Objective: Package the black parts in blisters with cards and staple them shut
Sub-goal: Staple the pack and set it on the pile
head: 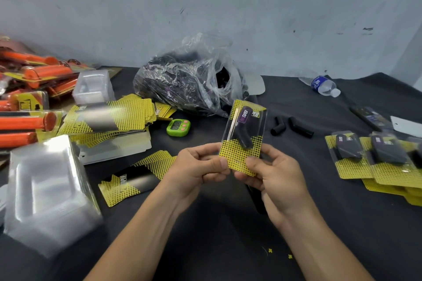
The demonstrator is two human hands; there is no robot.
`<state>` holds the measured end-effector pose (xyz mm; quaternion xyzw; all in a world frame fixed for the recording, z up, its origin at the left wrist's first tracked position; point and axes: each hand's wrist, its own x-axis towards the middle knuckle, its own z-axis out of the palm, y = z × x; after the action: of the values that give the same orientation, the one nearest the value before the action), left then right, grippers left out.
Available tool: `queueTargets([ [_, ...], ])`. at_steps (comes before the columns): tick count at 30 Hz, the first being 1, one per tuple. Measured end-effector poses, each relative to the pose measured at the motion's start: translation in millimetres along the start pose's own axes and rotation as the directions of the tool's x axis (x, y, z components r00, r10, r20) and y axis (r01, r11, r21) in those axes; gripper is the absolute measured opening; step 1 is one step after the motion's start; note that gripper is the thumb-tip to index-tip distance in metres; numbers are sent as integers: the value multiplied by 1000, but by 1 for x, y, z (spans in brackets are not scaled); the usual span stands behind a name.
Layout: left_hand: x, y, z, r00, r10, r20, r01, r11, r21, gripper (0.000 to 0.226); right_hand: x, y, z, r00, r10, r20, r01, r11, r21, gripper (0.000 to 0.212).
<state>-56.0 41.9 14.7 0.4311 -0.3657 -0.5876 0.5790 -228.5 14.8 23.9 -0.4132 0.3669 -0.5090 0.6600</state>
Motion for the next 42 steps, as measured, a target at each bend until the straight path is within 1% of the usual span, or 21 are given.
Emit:
queueTargets([
  [3, -2, 3, -3, 997, -32, 72, 38, 996, -84, 53, 2, -4, -4, 999, 50, 13, -51, 996, 74, 23],
  [5, -2, 4, -4, 996, -41, 78, 47, 996, -79, 42, 3, -7, -7, 998, 46, 41, -48, 997, 55, 24],
  [7, -1, 4, -3, 998, -30, 55, 33, 998, -51, 34, 1, -8, -9, 997, 1, 77, 3, 999, -52, 27],
  [8, 0, 3, -2, 999, -15, 49, 17, 999, -46, 34, -1, -9, -10, 994, -37, 102, 52, 987, -151, 29],
  [10, 1, 1, 1, 999, 31, 24, -30, 998, -54, 35, -4, -10, -11, 980, -121, 158, 175, 903, -394, 33],
  [12, 1, 2, 1, 996, 70, -54, -75, 993, -94, 27, -5, -12, -12, 962, -178, 208, 269, 755, -598, 35],
  [14, 1, 5, 1, 986, 92, -136, -109, 987, -119, 24, -8, -14, -12, 947, -208, 244, 321, 621, -715, 36],
  [16, 2, 7, -2, 973, 117, -198, -144, 981, -129, 29, -10, -15, -11, 941, -237, 241, 336, 587, -736, 35],
  [18, 3, 7, -5, 966, 135, -223, -168, 976, -141, 29, -8, -15, -11, 944, -269, 191, 322, 618, -717, 35],
  [21, 4, 7, -8, 958, 145, -247, -182, 974, -133, 39, -5, -15, -14, 948, -297, 112, 289, 662, -691, 34],
  [22, 5, 7, -9, 958, 135, -254, -171, 977, -125, 36, -4, -15, -15, 948, -305, 86, 280, 680, -677, 34],
  [24, 5, 7, -10, 959, 79, -271, -116, 986, -123, 15, -3, -18, -17, 940, -340, 21, 274, 719, -639, 34],
  [25, 5, 7, -10, 958, 56, -282, -90, 990, -110, 11, -2, -19, -19, 935, -354, -18, 274, 754, -596, 35],
  [28, 8, 5, -15, 968, 39, -248, -56, 997, -60, 22, 3, -23, -23, 945, -304, -121, 249, 907, -340, 34],
  [30, 7, 5, -16, 973, 33, -228, -52, 995, -82, 28, 7, -24, -26, 959, -245, -142, 212, 954, -212, 27],
  [31, 8, 4, -17, 972, 35, -231, -59, 994, -95, 29, 9, -25, -26, 964, -228, -136, 200, 960, -195, 21],
  [33, 8, 2, -17, 967, 43, -253, -78, 989, -129, 29, 10, -24, -27, 968, -230, -100, 195, 941, -275, 11],
  [35, 8, 2, -17, 958, 50, -281, -96, 984, -153, 25, 10, -23, -28, 969, -246, -31, 215, 896, -389, 16],
  [37, 8, 1, -16, 952, 59, -302, -111, 981, -157, 27, 11, -22, -30, 970, -243, 16, 226, 878, -423, 25],
  [40, 9, 1, -13, 941, 55, -334, -115, 980, -163, 38, 12, -19, -31, 973, -232, -22, 202, 889, -412, 26],
  [42, 11, 1, -16, 951, 45, -306, -108, 975, -195, 32, 14, -16, -30, 971, -212, -106, 161, 917, -365, 19],
])
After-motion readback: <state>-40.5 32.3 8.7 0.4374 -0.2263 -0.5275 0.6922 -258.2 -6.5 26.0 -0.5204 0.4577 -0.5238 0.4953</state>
